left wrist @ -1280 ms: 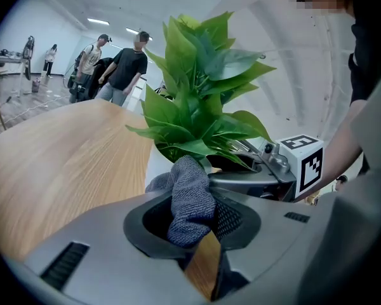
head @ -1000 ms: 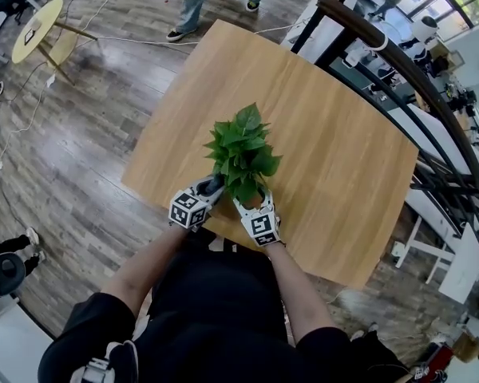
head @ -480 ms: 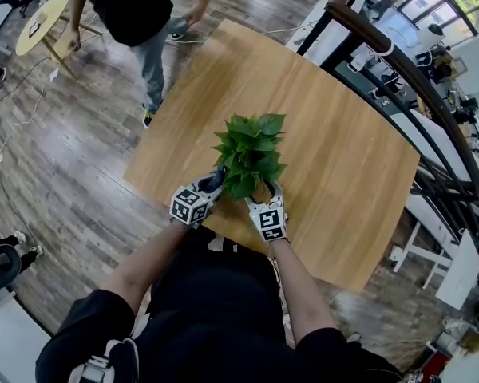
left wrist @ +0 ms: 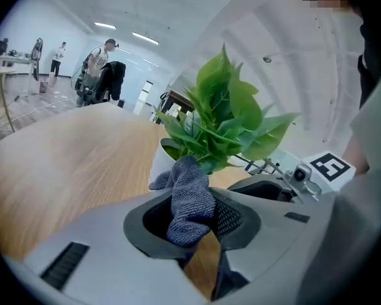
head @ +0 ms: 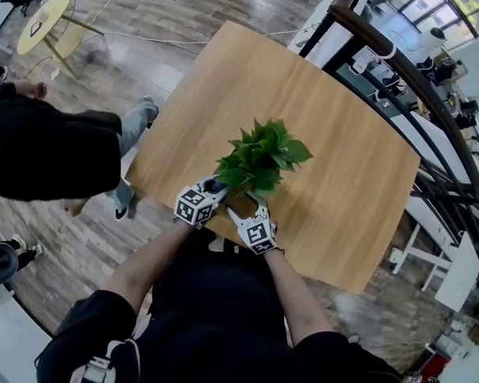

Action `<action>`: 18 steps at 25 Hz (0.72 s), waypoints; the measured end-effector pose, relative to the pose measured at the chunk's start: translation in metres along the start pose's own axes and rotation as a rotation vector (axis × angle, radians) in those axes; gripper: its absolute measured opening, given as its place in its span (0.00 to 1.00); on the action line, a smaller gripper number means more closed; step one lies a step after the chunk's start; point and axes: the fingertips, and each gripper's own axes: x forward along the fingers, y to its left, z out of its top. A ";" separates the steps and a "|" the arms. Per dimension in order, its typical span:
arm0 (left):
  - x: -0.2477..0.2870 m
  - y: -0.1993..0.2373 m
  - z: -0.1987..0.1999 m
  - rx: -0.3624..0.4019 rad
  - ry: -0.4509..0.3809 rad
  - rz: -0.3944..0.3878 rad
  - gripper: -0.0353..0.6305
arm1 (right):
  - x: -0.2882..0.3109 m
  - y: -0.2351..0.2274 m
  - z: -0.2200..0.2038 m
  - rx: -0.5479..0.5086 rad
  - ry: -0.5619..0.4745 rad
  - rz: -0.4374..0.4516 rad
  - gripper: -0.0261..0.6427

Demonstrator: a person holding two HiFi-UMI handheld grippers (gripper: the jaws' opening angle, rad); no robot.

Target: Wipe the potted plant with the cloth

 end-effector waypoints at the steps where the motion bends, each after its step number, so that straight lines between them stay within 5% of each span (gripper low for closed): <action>1: 0.000 0.000 0.001 -0.010 -0.005 0.000 0.24 | -0.003 -0.007 -0.002 0.081 -0.012 -0.036 0.45; 4: -0.006 0.004 0.004 -0.041 -0.018 0.009 0.24 | -0.016 -0.024 -0.006 0.203 -0.023 -0.103 0.45; 13: -0.019 -0.012 -0.010 -0.002 -0.013 -0.048 0.24 | -0.050 -0.041 -0.004 0.220 -0.082 -0.188 0.45; 18: -0.035 -0.041 -0.001 -0.081 -0.058 -0.102 0.24 | -0.065 -0.030 0.019 0.302 -0.160 -0.203 0.44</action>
